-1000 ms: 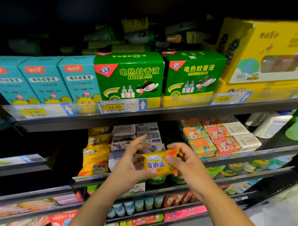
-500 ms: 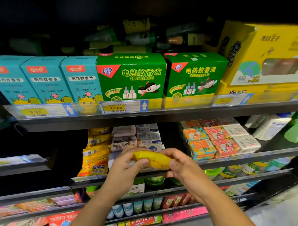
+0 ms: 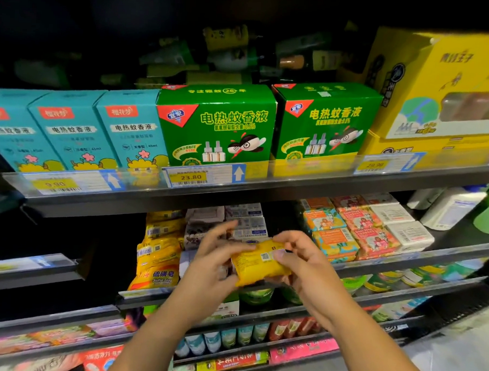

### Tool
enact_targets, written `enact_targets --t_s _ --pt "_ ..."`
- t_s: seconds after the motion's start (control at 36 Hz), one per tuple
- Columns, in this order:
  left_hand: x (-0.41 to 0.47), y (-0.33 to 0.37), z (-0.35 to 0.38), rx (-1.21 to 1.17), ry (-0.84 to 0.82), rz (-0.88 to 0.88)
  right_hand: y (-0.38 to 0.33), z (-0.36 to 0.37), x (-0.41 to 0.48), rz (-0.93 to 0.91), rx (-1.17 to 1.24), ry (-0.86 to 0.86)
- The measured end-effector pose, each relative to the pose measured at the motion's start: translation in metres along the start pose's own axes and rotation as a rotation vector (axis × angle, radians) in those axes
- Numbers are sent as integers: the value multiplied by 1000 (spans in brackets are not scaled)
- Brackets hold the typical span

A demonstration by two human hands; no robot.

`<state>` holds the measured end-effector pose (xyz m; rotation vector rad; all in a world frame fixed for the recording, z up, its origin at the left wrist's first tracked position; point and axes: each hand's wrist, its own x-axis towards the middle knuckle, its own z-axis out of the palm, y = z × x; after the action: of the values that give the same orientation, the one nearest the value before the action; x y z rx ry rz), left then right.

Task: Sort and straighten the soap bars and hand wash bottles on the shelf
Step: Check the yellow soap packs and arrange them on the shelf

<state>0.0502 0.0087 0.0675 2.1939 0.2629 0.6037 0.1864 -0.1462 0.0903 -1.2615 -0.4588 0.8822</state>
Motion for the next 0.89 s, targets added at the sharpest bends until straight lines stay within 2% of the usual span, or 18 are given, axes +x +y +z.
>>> enact_targets --t_s 0.08,0.17,0.22,0.28,0.44,0.58,0.64,0.72,0.81,0.89 --pt "3 -4 -1 34 112 -2 1 -8 1 73 91 -166" --pt "3 -2 -1 -247 142 -156 2 -20 2 81 -49 -269" --pt "3 6 3 -466 142 -276 1 -19 4 46 -204 -203" --pt "4 13 7 -576 154 -354 0 -14 8 -8 -300 -104" --pt "5 14 14 -679 154 -364 -3 -3 13 -115 -213 -25" --pt "-3 1 7 -618 -69 -260 -1 -7 18 -92 -239 28" --pt "-4 -5 3 -371 -112 -196 1 -5 18 -56 -98 20" --pt "-6 -14 3 -77 -15 -72 4 -1 17 15 64 0" --pt "-6 -19 3 -9 100 39 8 0 13 75 12 -27" --pt "-4 -18 4 5 146 111 6 -1 9 119 -22 -66"
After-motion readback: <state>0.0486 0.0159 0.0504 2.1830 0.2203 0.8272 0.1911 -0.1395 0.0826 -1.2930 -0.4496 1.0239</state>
